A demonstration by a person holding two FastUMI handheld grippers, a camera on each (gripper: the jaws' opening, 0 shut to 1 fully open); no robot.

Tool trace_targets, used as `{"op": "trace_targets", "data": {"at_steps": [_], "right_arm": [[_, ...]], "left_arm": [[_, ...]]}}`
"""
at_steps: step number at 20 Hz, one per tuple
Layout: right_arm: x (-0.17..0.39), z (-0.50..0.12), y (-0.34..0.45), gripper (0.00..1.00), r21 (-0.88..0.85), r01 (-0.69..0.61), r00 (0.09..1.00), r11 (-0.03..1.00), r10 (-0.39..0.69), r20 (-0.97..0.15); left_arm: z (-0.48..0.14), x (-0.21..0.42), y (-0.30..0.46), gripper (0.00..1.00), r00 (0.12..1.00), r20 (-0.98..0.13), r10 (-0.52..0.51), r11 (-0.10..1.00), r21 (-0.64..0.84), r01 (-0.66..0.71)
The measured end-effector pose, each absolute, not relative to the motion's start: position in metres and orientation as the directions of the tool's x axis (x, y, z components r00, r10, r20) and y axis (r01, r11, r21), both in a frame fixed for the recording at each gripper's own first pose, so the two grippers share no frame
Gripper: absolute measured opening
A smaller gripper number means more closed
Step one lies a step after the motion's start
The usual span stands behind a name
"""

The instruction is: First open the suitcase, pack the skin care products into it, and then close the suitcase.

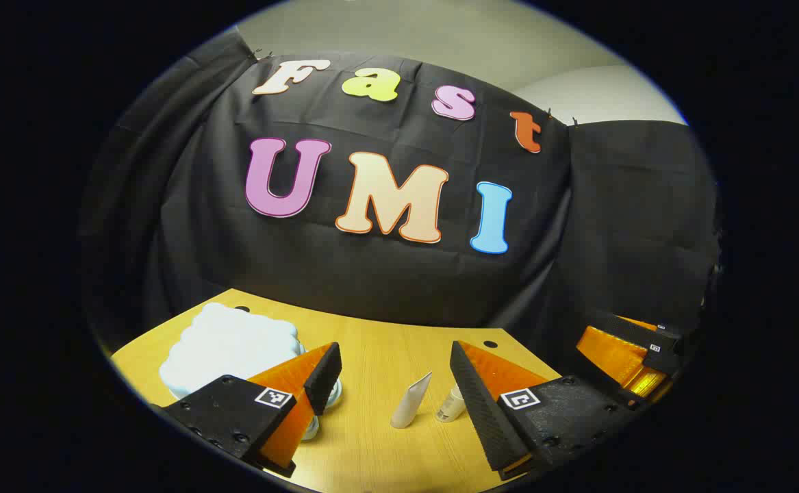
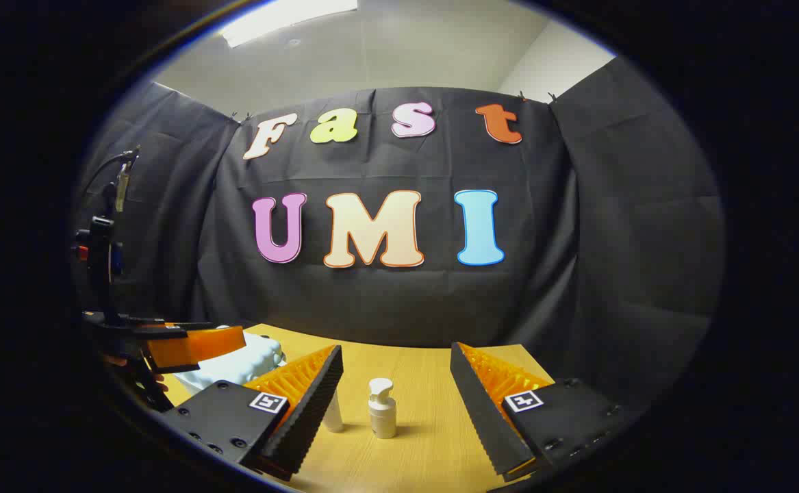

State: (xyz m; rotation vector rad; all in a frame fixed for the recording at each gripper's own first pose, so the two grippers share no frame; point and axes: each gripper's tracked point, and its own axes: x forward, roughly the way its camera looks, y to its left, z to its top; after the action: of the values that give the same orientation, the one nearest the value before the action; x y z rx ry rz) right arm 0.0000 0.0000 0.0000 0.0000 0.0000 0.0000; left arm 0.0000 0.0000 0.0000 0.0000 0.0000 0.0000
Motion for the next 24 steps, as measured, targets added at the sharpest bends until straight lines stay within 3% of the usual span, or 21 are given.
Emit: {"op": "trace_targets", "data": {"at_steps": [13,24], "right_arm": [[0.006,0.003,-0.012,0.99,-0.006,0.023,1.000,1.000,-0.023,-0.014],[0.016,-0.024,-0.003,0.99,-0.016,-0.008,0.998,1.000,0.007,-0.061]], "left_arm": [[-0.005,0.014,0.017,0.94,0.999,-0.020,0.034,0.999,-0.007,-0.034],[-0.017,0.047,0.058,0.94,0.987,-0.115,0.112,0.992,-0.041,-0.117]]}}
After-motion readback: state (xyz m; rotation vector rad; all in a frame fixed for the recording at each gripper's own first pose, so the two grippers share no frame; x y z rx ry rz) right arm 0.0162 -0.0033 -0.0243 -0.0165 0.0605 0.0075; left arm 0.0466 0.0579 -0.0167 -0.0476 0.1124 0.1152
